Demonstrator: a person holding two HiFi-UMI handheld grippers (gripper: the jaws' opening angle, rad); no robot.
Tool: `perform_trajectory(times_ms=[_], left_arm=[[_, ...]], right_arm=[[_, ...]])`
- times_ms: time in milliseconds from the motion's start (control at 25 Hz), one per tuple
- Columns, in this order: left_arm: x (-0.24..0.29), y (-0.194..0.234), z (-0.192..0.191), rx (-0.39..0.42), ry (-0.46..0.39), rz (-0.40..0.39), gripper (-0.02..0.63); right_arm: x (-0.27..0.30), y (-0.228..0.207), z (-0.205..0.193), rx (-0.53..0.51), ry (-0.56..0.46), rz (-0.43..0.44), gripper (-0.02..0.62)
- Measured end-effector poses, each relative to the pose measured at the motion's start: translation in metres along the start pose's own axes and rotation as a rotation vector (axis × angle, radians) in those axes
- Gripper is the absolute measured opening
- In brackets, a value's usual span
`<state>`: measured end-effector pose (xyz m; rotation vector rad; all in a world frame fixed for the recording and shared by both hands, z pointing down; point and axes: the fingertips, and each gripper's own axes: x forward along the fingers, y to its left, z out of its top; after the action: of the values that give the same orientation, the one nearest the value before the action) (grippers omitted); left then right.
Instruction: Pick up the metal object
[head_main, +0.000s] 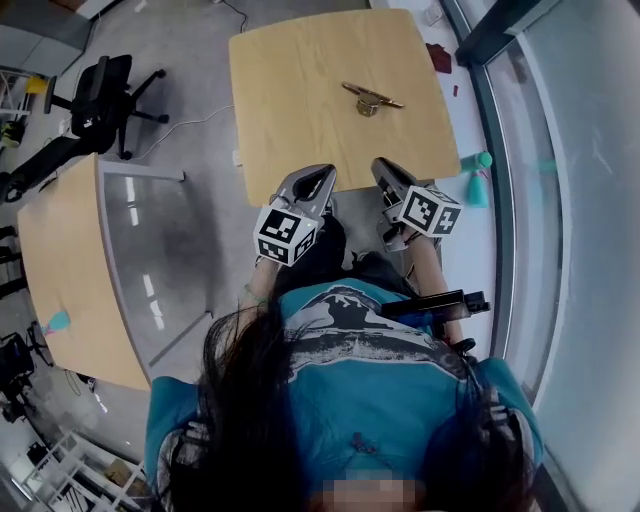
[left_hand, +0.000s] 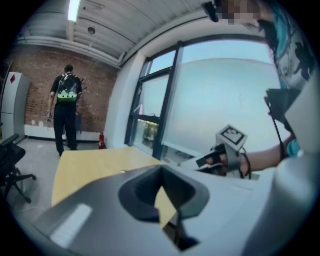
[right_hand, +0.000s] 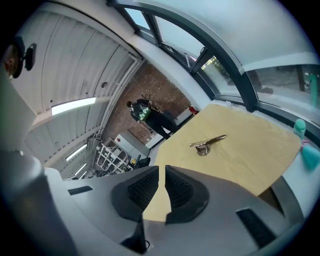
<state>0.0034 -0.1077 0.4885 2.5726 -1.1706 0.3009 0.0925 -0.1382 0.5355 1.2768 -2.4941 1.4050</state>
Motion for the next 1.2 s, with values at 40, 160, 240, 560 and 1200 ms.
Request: perform_trajectory(times_ms=[40, 160, 240, 560, 1200], left_arm=[[0.004, 0.012, 0.003, -0.007, 0.000, -0.005, 0.003], [0.011, 0.046, 0.008, -0.027, 0.002, -0.014, 0.003], [0.013, 0.066, 0.007, -0.030, 0.014, -0.010, 0.003], [0.019, 0.129, 0.001, -0.093, 0.044, 0.015, 0.003], [0.010, 0.163, -0.008, -0.103, 0.085, 0.081, 0.003]], right_arm=[[0.013, -0.004, 0.005, 0.027, 0.007, -0.002, 0.021], [0.054, -0.019, 0.017, 0.127, 0.031, 0.012, 0.021], [0.080, -0.033, 0.024, 0.243, 0.037, 0.034, 0.031], [0.154, -0.112, 0.044, 0.683, -0.008, -0.011, 0.147], [0.200, -0.162, 0.044, 1.073, -0.097, -0.029, 0.115]])
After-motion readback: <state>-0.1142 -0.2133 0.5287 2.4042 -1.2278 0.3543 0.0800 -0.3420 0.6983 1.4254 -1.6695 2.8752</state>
